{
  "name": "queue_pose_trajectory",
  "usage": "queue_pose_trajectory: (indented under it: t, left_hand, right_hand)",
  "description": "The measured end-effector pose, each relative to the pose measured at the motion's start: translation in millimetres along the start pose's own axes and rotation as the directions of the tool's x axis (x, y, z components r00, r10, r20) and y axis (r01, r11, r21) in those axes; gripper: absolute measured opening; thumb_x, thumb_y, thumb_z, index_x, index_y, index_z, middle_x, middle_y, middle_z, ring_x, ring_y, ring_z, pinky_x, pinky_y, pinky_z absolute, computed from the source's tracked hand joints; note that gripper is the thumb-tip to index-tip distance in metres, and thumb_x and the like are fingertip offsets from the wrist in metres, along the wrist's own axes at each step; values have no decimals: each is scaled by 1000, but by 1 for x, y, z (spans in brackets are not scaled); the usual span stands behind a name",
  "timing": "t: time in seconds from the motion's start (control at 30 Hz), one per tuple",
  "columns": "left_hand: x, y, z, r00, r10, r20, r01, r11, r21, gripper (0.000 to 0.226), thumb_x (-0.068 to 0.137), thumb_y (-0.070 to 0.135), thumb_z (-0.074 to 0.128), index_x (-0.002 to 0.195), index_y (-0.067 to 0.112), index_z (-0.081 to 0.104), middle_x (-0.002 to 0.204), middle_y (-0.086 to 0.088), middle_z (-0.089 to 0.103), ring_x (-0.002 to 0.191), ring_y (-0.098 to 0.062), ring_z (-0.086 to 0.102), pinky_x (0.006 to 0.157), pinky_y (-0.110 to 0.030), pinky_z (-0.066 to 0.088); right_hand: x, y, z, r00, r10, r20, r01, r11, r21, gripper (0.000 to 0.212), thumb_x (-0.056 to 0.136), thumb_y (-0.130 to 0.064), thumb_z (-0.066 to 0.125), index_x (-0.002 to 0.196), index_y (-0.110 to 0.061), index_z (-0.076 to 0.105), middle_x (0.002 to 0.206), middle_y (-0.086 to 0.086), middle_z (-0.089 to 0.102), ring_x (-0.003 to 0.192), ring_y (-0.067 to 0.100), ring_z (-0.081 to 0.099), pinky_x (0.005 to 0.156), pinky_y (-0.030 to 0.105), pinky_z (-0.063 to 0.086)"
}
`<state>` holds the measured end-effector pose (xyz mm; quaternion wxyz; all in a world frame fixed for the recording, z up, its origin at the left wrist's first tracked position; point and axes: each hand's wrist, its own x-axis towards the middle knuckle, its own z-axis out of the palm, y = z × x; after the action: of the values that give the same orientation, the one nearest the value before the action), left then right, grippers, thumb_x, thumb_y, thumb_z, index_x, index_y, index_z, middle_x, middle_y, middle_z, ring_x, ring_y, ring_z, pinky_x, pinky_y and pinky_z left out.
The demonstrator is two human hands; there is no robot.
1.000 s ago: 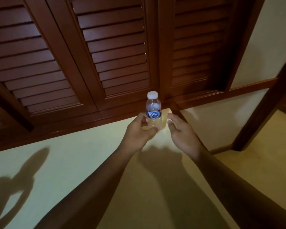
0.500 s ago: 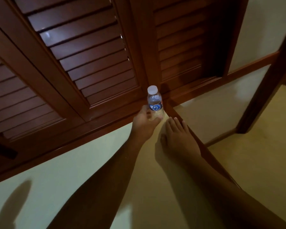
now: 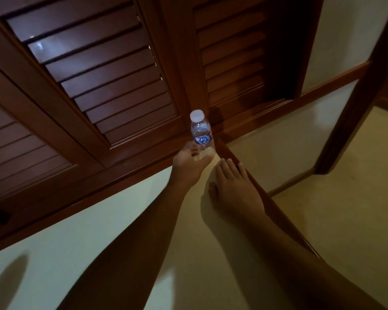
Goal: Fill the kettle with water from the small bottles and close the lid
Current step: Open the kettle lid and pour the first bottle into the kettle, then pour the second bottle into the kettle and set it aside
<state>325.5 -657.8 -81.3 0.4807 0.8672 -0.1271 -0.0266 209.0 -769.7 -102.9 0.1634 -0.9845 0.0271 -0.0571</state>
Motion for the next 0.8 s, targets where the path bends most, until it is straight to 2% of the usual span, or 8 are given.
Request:
queue_pose_trajectory:
  t: [0.17, 0.37, 0.47, 0.5, 0.57, 0.63, 0.7, 0.8]
  left_hand:
    - [-1, -2, 0, 1000, -24, 4, 24, 999, -26, 38, 88, 22, 84, 119, 26, 63, 105, 17, 65, 101, 0, 64, 80, -17, 50]
    - [-35, -3, -19, 997, -75, -28, 73, 994, -86, 64, 92, 23, 79, 150, 25, 52, 143, 8, 60, 123, -7, 60, 85, -13, 48]
    - [-80, -2, -43, 999, -15, -42, 13, 998, -61, 52, 97, 28, 73, 141, 48, 54, 138, 18, 60, 116, -2, 63, 87, -9, 48]
    - [-98, -2, -53, 999, 0, -42, -2, 999, -39, 49, 98, 30, 71, 133, 60, 54, 133, 24, 58, 112, 4, 61, 86, -4, 46]
    - [-135, -8, -77, 997, 22, -78, -21, 1000, 20, 51, 100, 30, 69, 130, 68, 53, 132, 31, 53, 112, 10, 57, 91, -2, 43]
    - [-172, -20, -102, 990, 0, -138, 12, 996, 85, 51, 101, 27, 68, 139, 57, 53, 135, 31, 52, 120, 5, 58, 100, -7, 43]
    - [-214, -30, -128, 981, -12, -194, 37, 991, 130, 49, 100, 20, 68, 139, 48, 55, 131, 37, 53, 122, 14, 54, 100, -2, 39]
    - [-282, -45, -164, 955, -24, -297, 69, 988, 141, 53, 99, 11, 66, 134, 50, 56, 132, 37, 57, 122, 22, 52, 98, 0, 37]
  right_hand:
    - [1, 2, 2, 1000, 2, -17, -2, 1000, 8, 72, 99, -44, 15, 157, -3, 24, 165, 17, 24, 156, 29, 13, 127, 47, 8]
    - [2, 3, -1, 999, -30, -26, 32, 998, 59, 71, 99, -45, 17, 156, -4, 30, 163, 17, 30, 155, 28, 18, 127, 47, 10]
    - [-3, 1, -1, 981, -112, -155, 132, 983, 125, 61, 100, -40, 28, 142, -1, 52, 147, 20, 54, 144, 31, 43, 122, 50, 28]
    - [-7, -3, -2, 966, -162, -199, 192, 971, 142, 57, 101, -37, 34, 136, 0, 57, 141, 21, 59, 137, 32, 51, 118, 51, 34]
    - [-19, -18, 0, 922, -273, -273, 323, 933, 157, 50, 101, -31, 42, 131, 3, 62, 135, 22, 63, 130, 33, 57, 114, 47, 40]
    - [-41, -43, 1, 908, -338, -249, 393, 893, 218, 49, 101, -33, 44, 136, -2, 61, 140, 16, 61, 135, 24, 51, 121, 34, 28]
    - [-68, -74, 3, 918, -355, -178, 395, 865, 311, 51, 102, -41, 42, 144, -15, 56, 150, 1, 53, 141, 12, 40, 120, 16, 10]
    - [-105, -124, 13, 859, -492, -142, 508, 782, 360, 51, 103, -44, 43, 146, -20, 53, 151, -6, 51, 141, 10, 40, 118, 14, 11]
